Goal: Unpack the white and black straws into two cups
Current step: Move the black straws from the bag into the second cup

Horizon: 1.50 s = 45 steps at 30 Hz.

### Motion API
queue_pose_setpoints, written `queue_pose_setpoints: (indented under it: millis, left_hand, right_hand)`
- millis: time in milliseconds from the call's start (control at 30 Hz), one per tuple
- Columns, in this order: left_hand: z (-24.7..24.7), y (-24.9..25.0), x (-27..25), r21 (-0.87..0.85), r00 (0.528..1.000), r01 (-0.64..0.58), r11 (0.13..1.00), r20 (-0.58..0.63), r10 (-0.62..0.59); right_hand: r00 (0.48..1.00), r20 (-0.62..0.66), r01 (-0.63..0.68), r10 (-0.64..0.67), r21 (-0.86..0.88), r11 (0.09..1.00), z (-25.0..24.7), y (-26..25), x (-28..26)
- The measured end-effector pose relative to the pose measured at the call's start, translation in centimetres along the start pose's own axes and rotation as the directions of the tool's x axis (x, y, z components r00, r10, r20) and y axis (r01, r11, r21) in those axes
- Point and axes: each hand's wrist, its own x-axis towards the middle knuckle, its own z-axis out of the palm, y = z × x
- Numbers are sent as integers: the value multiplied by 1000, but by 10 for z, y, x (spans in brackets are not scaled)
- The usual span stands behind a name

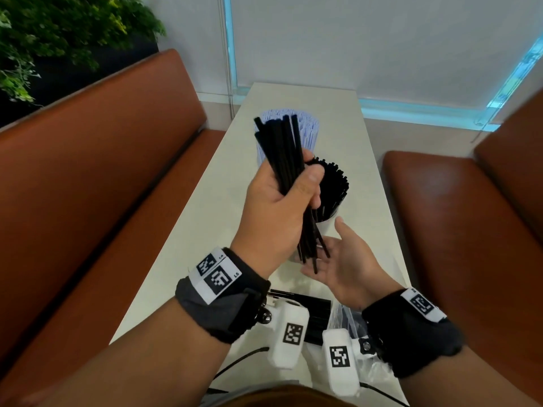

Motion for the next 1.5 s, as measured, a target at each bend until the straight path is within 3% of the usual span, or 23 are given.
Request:
queue_pose_setpoints:
  millis: [133,267,367,467,533,567,633,700,767,867,1033,1167,1300,1400,1500]
  left_hand:
    - [9,-5,2,-28,999,16,999,-45,-18]
    - [11,-21,1,17,989,133,991,-70,-132]
    - [12,-25,3,-5,988,114,994,-105,-114]
    - [13,-29,0,32,987,149,988,-70,-146]
    - [8,-32,2,28,981,165,986,-111,-161]
    - [6,-31,4,-3,973,173,985,-151,-171]
    - [1,-32,5,-26,961,188,982,-203,-189]
    - [-2,-34,1,-25,957,221,975,-188,-222]
    - [-8,-35,-2,-101,946,264,959,-167,-278]
    - [-17,-31,2,-300,913,345,889,-112,-392]
    - [-10,-25,0,-81,949,314,946,2,-314]
    - [-23,-17,26,-65,962,234,970,-127,-241]
    - [-30,-17,51,-115,914,354,928,-166,-370]
    - [-24,-20,66,-162,880,397,903,-212,-425]
    - [-21,-25,80,-230,860,342,911,-314,-402]
  right_hand:
    - [998,64,-26,16,164,986,5,-5,-6]
    - [994,110,-13,-10,208,978,9,-6,-8]
    - [995,92,24,-48,248,969,6,-7,-4]
    - [981,174,52,-87,198,979,7,-10,-4]
    - [973,156,162,-169,54,985,9,-9,-5]
    - [955,151,266,-255,-62,962,10,-9,-5]
    - [880,256,469,-401,-335,817,10,-6,-5]
    - [843,393,533,-368,-516,671,8,-1,-7]
    - [851,378,524,-364,-591,613,7,1,-9]
    - [867,276,456,-414,-773,441,1,6,-9]
    - [860,203,363,-467,-888,283,0,12,-2]
    - [844,210,255,-493,-967,25,-18,-2,5]
    - [773,143,167,-618,-986,-19,-27,-12,18]
    - [796,150,148,-587,-988,-53,-25,-14,29]
    - [787,191,222,-587,-975,-19,-27,-16,37]
